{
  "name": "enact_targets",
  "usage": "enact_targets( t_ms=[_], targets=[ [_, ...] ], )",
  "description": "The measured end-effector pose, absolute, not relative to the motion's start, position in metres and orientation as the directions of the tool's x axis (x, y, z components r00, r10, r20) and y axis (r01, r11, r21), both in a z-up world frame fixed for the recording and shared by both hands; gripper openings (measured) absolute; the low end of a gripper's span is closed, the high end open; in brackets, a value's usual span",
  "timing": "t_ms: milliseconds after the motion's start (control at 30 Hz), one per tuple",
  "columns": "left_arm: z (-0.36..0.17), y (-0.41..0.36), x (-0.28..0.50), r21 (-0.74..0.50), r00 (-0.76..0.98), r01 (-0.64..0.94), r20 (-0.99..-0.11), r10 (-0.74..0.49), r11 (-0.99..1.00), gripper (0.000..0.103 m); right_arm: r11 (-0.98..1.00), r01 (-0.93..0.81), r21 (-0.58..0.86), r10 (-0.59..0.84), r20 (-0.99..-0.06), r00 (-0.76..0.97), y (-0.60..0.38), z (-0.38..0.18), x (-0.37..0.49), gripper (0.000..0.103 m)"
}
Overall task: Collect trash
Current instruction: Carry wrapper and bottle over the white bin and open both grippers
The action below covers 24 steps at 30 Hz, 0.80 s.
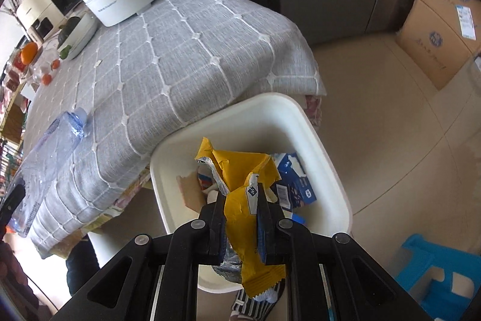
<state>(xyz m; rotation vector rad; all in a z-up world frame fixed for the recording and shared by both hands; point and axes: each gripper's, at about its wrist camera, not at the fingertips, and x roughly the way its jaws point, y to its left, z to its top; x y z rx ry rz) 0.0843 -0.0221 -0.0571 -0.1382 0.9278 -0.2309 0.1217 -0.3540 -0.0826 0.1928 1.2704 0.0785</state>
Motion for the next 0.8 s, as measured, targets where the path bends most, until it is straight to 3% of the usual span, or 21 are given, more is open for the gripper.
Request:
enact_targets(
  t_ms=[133,267,800],
  targets=[
    [-0.055,-0.040,0.085,-0.239,0.569,0.168,-0.769,-0.293,0.956,0.059,0.973,0.092,0.214,0.186,-0.951,0.246,-0.364,-0.096,0.125,0.021],
    [-0.053,-0.065,0.085,-0.255,0.556,0.217,-0.761,-0.334,0.942,0.059,0.954,0.150,0.261,0.221,-0.946,0.238,-0.375,-0.100,0.126,0.052],
    [-0.074,-0.192,0.100,-0.285,0.462,0.399,-0.758,-0.460,0.871,0.058,0.937,0.234,0.258,0.178,-0.932,0.315,-0.428,-0.080,0.103,0.055]
  ],
)
